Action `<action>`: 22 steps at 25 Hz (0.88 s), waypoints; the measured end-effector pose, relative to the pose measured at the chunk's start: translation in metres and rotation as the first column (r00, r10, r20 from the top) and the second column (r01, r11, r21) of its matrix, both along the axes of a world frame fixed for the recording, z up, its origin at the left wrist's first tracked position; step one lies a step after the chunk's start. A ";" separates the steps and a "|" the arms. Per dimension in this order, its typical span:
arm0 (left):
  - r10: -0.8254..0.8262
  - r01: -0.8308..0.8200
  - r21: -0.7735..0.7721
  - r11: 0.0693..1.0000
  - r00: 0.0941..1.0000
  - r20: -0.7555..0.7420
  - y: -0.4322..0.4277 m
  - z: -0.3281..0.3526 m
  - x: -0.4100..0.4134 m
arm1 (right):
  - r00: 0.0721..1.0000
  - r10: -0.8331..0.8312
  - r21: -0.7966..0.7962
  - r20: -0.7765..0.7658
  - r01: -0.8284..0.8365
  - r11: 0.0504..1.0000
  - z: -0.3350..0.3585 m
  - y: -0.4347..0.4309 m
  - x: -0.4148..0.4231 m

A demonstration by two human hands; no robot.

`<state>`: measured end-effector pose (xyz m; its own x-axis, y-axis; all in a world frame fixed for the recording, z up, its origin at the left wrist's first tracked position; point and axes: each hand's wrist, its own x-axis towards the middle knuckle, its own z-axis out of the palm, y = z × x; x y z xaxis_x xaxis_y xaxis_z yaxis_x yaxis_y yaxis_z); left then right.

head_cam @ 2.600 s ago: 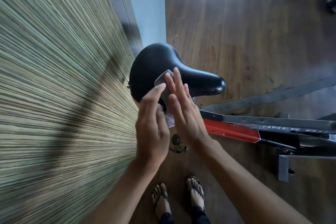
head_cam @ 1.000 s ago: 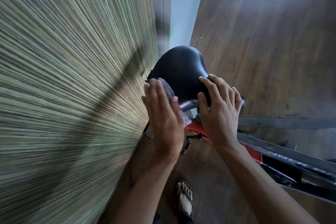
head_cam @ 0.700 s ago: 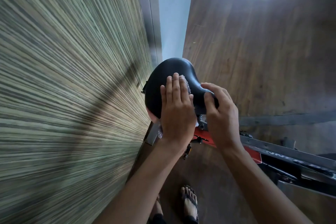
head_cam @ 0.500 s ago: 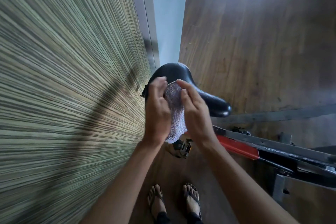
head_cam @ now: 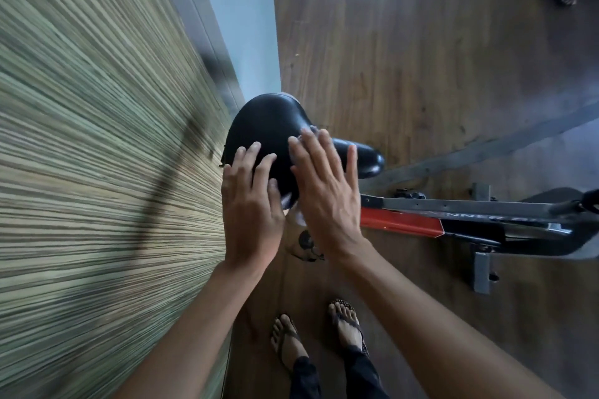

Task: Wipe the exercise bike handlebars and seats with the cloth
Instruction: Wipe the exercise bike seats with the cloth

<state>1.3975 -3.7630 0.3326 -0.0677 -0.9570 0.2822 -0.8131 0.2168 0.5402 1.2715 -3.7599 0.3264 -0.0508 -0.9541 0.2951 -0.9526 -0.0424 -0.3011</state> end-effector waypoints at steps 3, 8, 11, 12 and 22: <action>-0.060 0.064 -0.030 0.997 0.991 0.118 0.001 -0.008 -0.014 | 0.998 -0.051 -0.068 0.036 0.053 0.996 -0.013 0.010 -0.042; -0.025 0.032 -0.049 0.998 0.988 0.151 0.002 -0.016 -0.020 | 0.789 -0.051 -0.181 0.612 0.203 0.962 -0.023 0.011 -0.061; -0.020 0.029 -0.056 0.998 0.986 0.168 0.002 -0.016 -0.021 | 0.598 -0.225 -0.056 0.769 0.413 0.909 -0.007 0.000 -0.051; -0.023 0.033 -0.055 0.998 0.985 0.173 0.002 -0.016 -0.021 | 0.570 -0.293 0.019 0.767 0.436 0.900 0.001 -0.005 -0.052; 0.019 -0.018 -0.009 1.000 0.996 0.084 0.002 -0.009 -0.015 | 0.998 -0.065 0.321 -0.011 0.065 0.945 0.038 -0.050 -0.016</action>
